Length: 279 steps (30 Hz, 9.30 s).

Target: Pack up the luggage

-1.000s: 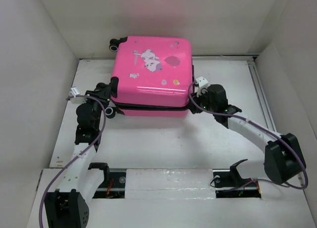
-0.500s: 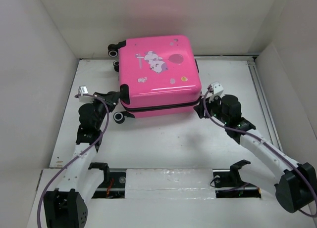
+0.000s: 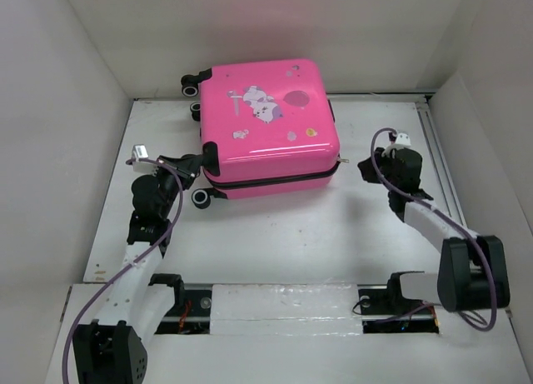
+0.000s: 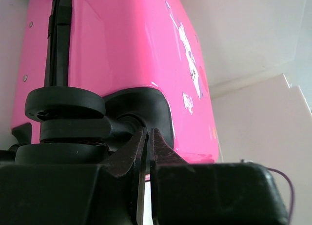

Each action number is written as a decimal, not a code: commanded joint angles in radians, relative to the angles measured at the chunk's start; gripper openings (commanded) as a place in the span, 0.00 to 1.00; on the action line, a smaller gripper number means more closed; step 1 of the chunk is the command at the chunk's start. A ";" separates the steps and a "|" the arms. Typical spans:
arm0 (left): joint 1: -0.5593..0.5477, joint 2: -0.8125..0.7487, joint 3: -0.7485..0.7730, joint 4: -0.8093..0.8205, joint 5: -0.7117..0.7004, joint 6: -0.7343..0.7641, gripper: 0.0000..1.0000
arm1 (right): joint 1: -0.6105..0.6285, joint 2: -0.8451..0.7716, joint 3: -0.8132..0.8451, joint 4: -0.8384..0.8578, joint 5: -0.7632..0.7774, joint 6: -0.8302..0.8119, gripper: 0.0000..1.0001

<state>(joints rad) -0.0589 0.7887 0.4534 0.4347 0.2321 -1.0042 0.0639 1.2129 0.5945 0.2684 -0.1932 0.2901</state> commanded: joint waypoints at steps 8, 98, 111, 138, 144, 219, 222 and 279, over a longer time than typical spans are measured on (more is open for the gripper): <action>-0.024 0.001 0.014 0.208 0.134 -0.100 0.00 | 0.122 0.466 0.068 0.647 -0.313 0.172 0.10; -0.799 0.478 0.283 0.105 -0.192 0.527 0.32 | 0.001 0.617 0.168 0.833 -0.856 -0.138 0.53; -0.756 0.598 0.231 0.160 -0.151 0.492 0.26 | 0.011 0.685 0.226 0.793 -0.907 -0.138 0.36; -0.694 0.862 0.441 0.194 -0.338 0.477 0.19 | 0.118 0.275 -0.091 0.410 -0.434 -0.203 0.00; -0.685 0.896 0.473 0.194 -0.301 0.477 0.19 | 0.293 0.214 -0.101 0.284 -0.293 -0.224 0.00; 0.349 0.742 0.188 0.737 0.170 -0.338 0.26 | 0.383 0.280 0.025 0.422 -0.219 -0.249 0.54; 0.349 0.718 0.166 0.751 0.170 -0.327 0.00 | 0.370 0.319 0.039 0.437 -0.258 -0.262 0.56; 0.059 0.710 -0.145 0.892 -0.007 -0.353 0.00 | 0.490 -0.137 0.048 0.066 -0.005 -0.200 0.00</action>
<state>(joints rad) 0.1513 1.4765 0.3302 1.3018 0.0490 -1.4536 0.5819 1.1084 0.5961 0.3729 -0.1551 0.1009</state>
